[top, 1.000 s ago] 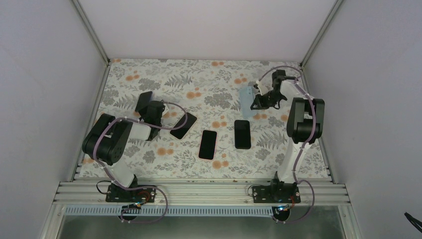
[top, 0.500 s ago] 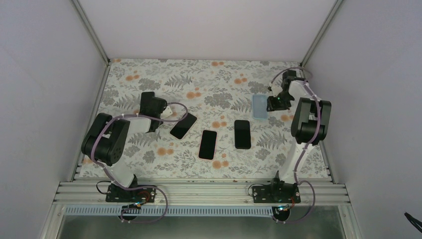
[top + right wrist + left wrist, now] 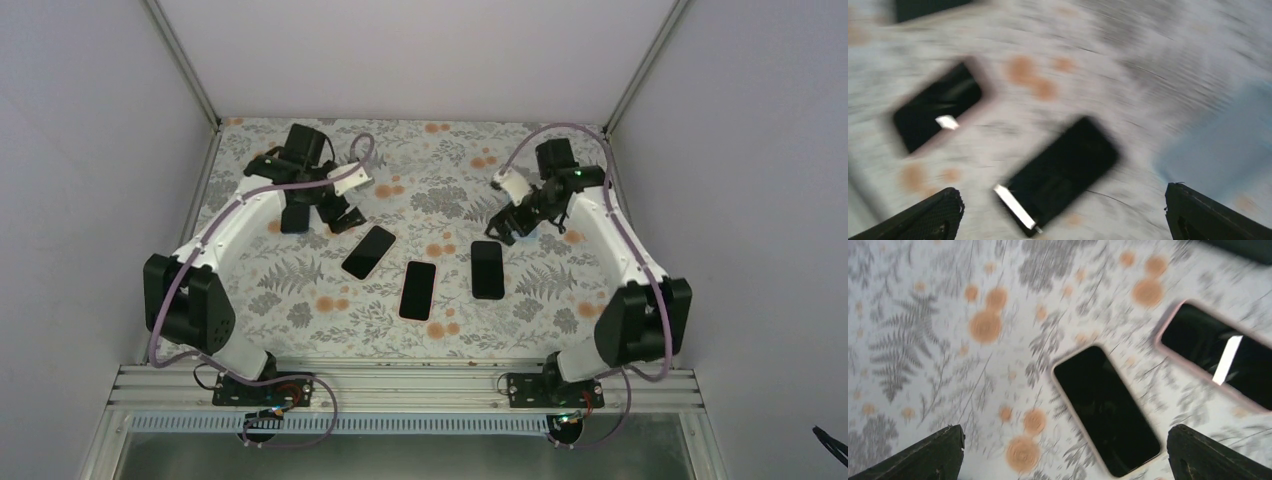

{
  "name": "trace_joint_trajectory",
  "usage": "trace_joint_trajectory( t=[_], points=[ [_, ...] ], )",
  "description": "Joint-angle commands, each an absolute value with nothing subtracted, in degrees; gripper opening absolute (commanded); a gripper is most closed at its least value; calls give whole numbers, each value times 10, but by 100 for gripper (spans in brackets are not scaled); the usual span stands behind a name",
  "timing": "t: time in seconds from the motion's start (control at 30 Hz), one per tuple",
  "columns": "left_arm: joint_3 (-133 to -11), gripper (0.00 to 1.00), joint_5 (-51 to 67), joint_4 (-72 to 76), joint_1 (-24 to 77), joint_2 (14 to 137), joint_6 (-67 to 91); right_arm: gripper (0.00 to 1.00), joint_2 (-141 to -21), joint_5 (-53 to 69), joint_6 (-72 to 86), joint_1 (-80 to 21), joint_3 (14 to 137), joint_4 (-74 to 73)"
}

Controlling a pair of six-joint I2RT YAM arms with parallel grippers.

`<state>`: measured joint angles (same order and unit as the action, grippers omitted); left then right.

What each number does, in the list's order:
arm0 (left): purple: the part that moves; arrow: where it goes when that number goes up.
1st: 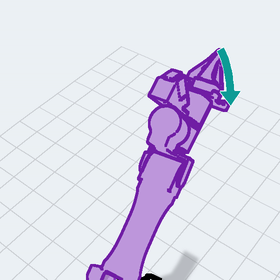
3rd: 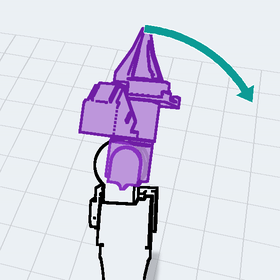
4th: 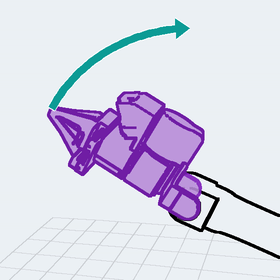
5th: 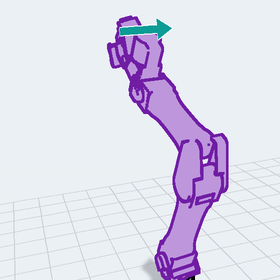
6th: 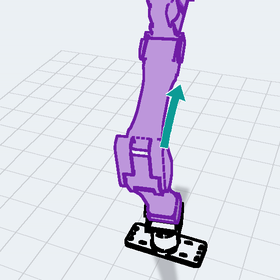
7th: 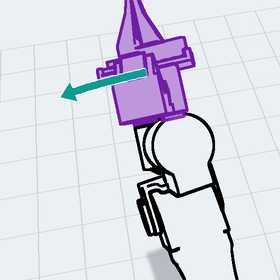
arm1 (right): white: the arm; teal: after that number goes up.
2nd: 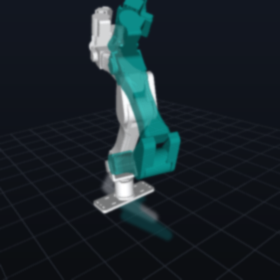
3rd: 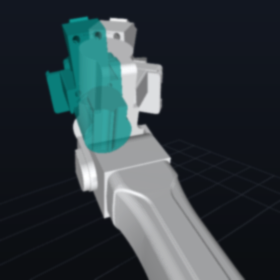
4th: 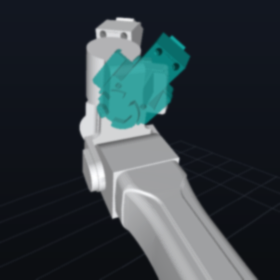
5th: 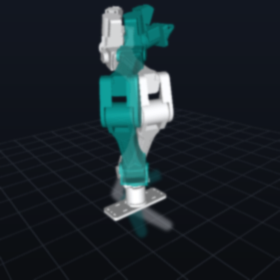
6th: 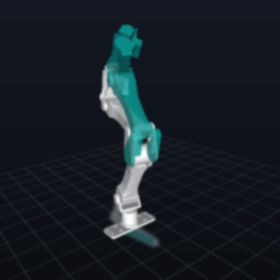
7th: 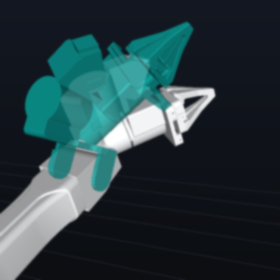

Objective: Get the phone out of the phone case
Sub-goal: Place the phone case at the center of the board, then pick up the phone at the center of the board.

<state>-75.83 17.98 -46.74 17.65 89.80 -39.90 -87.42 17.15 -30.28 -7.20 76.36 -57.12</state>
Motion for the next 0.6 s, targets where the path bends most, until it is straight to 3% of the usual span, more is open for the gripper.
trace_joint_trajectory(
  t=[0.0,0.4,0.57],
  points=[
    [-818,100,332,-567,166,886,-375,100,-788,493,-479,-104,753,-710],
    [-798,100,351,-501,162,925,-340,100,-687,645,-581,-196,671,-738],
    [-771,100,342,-463,163,927,-328,100,-752,557,-457,-196,671,-681]
  ],
)
